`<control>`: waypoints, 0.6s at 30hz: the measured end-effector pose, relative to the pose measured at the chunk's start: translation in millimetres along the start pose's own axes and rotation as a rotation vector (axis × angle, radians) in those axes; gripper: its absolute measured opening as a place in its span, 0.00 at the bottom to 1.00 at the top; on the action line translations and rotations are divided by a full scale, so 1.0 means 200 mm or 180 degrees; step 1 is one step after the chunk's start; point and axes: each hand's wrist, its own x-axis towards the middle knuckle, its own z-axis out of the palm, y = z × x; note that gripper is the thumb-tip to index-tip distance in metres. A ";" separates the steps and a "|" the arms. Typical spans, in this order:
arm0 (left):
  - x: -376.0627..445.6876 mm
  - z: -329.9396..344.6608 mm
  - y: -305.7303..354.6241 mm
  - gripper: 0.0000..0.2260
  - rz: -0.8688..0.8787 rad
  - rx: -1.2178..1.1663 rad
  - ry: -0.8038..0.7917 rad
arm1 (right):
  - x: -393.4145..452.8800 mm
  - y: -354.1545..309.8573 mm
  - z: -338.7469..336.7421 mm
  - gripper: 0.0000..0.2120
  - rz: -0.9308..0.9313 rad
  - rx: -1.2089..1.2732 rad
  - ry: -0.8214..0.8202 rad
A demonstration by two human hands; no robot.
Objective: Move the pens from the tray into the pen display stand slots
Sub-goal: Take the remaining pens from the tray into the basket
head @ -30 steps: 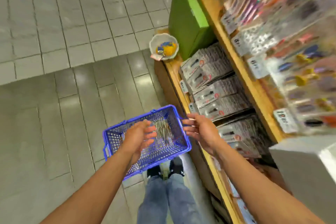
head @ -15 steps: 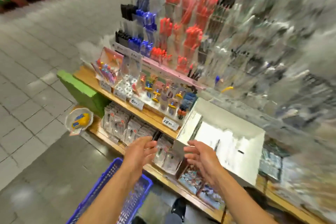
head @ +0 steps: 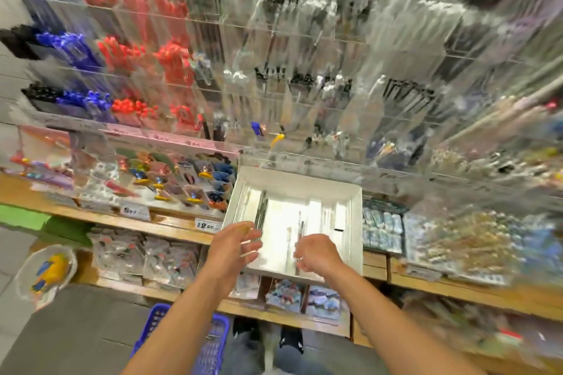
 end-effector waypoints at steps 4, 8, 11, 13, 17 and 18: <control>0.07 0.03 0.06 0.09 -0.0074 0.0305 -0.0032 | 0.14 -0.03 0.11 0.11 -0.0092 -0.1246 0.0135; 0.13 0.01 0.11 0.08 -0.0149 0.0512 -0.0092 | 0.26 -0.04 0.22 0.10 0.0100 -0.1690 0.0513; 0.17 -0.01 0.13 0.08 -0.0197 0.0576 -0.0151 | 0.32 -0.04 0.28 0.07 0.0237 -0.1948 0.0647; 0.19 -0.03 0.14 0.08 -0.0244 0.0632 -0.0186 | 0.34 -0.02 0.33 0.07 0.0285 -0.2173 0.0564; 0.22 -0.04 0.15 0.08 -0.0347 0.0728 -0.0290 | 0.36 -0.05 0.36 0.06 0.0260 -0.2229 0.0470; 0.23 -0.04 0.16 0.08 -0.0351 0.0765 -0.0329 | 0.34 -0.07 0.34 0.03 0.0171 -0.2130 0.0501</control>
